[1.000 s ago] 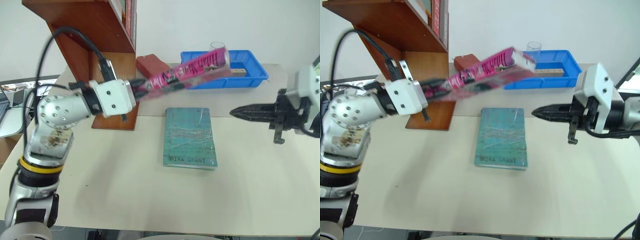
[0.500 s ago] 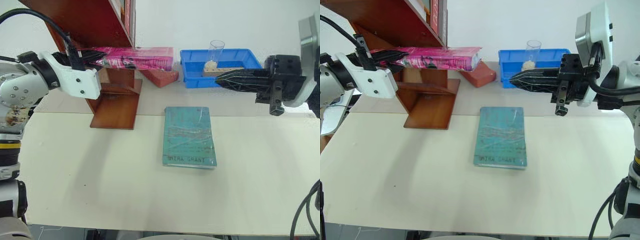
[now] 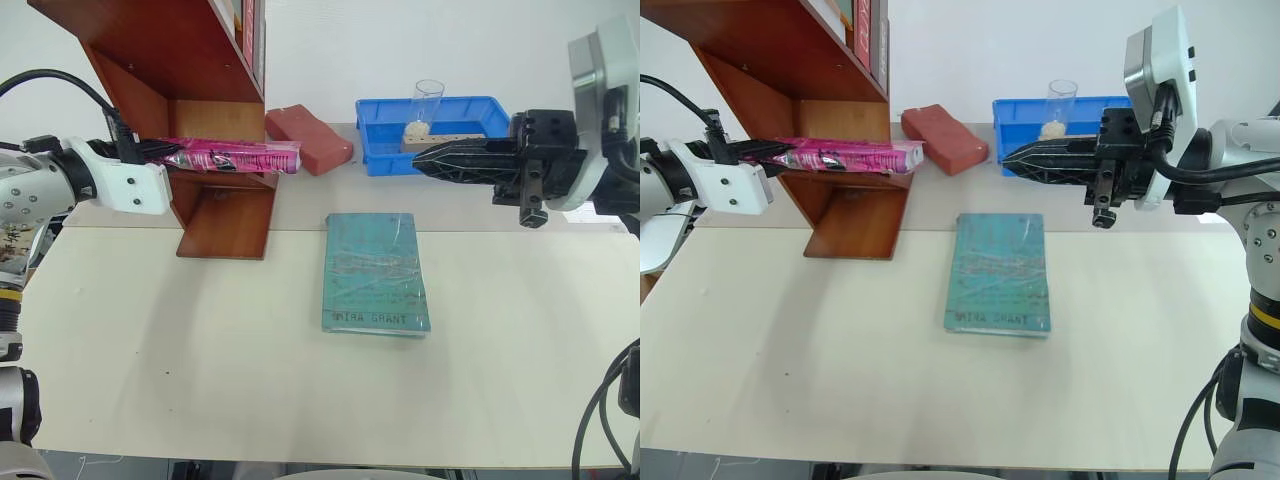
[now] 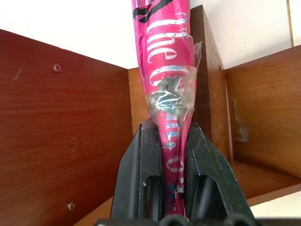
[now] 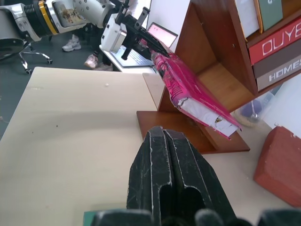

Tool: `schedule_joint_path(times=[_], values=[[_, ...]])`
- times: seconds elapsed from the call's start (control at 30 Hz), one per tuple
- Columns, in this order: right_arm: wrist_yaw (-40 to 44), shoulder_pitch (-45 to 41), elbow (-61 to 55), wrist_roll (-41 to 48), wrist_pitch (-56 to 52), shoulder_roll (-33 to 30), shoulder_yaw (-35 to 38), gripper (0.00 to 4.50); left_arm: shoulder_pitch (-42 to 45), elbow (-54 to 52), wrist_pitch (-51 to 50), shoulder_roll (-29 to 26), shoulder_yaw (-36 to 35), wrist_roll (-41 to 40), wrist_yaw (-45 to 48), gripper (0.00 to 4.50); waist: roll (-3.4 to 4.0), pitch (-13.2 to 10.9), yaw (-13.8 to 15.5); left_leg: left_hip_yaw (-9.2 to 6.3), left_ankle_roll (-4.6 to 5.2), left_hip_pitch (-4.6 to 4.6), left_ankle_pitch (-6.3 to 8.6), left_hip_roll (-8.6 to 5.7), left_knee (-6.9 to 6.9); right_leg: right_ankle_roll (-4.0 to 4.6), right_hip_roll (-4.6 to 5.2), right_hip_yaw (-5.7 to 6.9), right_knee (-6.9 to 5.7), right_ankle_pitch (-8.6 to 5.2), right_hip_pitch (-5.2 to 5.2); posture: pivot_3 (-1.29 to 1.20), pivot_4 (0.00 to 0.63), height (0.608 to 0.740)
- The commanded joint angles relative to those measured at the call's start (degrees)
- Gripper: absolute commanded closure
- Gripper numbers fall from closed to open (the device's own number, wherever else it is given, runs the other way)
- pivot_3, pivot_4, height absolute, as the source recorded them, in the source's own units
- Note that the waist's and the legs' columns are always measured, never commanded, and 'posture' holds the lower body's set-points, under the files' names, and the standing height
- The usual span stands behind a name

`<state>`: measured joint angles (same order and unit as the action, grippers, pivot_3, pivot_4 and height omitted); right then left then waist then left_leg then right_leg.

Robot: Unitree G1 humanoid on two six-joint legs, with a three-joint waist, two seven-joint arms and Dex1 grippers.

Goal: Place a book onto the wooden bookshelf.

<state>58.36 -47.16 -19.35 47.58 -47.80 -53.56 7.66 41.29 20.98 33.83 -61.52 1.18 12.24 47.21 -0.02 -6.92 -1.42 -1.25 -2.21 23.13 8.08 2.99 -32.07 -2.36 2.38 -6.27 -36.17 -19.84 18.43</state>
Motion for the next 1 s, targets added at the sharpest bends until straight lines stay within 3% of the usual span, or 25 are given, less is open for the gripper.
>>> schedule_joint_path(times=[0.03, 0.2, 0.43, 0.63, 0.83, 1.0], values=[[-0.18, -0.79, -0.38, -0.48, 1.57, -0.25, 1.32, 4.5, 1.26, 0.93, -0.71, -1.15, -1.83, -2.41, 0.4, 2.67, 0.0, 0.0, -0.02, 0.0, 0.0, 0.01, 0.0, 0.0, 0.0, 0.0, 0.0, 0.0, -0.01, 0.0, 0.02, 0.0, 0.15, 0.74], [0.07, -0.09, -0.63, -0.99, 1.9, -0.43, 1.56, 4.5, -0.5, -1.29, -2.24, -2.47, -3.3, -4.94, 2.01, 0.2, 0.0, 0.0, 0.32, 0.01, 0.0, 0.03, 0.0, -0.01, -0.03, 0.0, 0.01, 0.01, -0.01, 0.0, 0.01, 0.0, 0.15, 0.74], [2.68, 1.16, 1.27, -5.13, 5.86, -1.16, -0.05, 4.5, -8.96, -9.07, -9.35, -6.99, -8.92, -12.39, 6.68, 0.08, 0.0, 0.0, 0.3, 0.02, 0.0, 0.01, 0.0, 0.02, -0.02, 0.0, 0.02, 0.03, -0.01, 0.0, -0.01, 0.0, 0.15, 0.74], [8.47, 2.92, 6.86, -14.17, 15.05, -3.53, -3.89, 4.5, -21.6, -27.47, -43.78, -7.48, -22.66, -31.26, 10.61, 0.08, -0.04, -0.03, 0.22, 0.08, 0.0, -0.02, 0.0, 0.1, -0.02, 0.05, 0.03, 0.12, 0.0, -0.04, -0.02, 0.0, 0.15, 0.74], [14.7, 5.48, 13.94, -21.91, 24.16, -7.73, -5.61, 2.64, -36.62, -35.82, -61.1, -2.1, -36.86, -35.05, 8.24, 0.0, -0.01, -0.05, -0.14, 0.1, 0.07, -0.36, 0.05, 0.09, 0.04, 0.17, 0.07, 0.16, 0.03, -0.15, -0.05, 0.0, 0.15, 0.74], [17.69, 10.84, 16.93, -26.04, 30.24, -10.72, -4.69, 0.88, -45.4, -39.32, -63.0, -0.41, -39.86, -32.96, 9.52, 0.0, -0.21, -0.08, 0.06, 0.08, 0.06, -0.39, 0.06, 0.1, 0.07, 0.24, 0.1, 0.21, 0.04, -0.15, -0.06, 0.0, 0.15, 0.74]])
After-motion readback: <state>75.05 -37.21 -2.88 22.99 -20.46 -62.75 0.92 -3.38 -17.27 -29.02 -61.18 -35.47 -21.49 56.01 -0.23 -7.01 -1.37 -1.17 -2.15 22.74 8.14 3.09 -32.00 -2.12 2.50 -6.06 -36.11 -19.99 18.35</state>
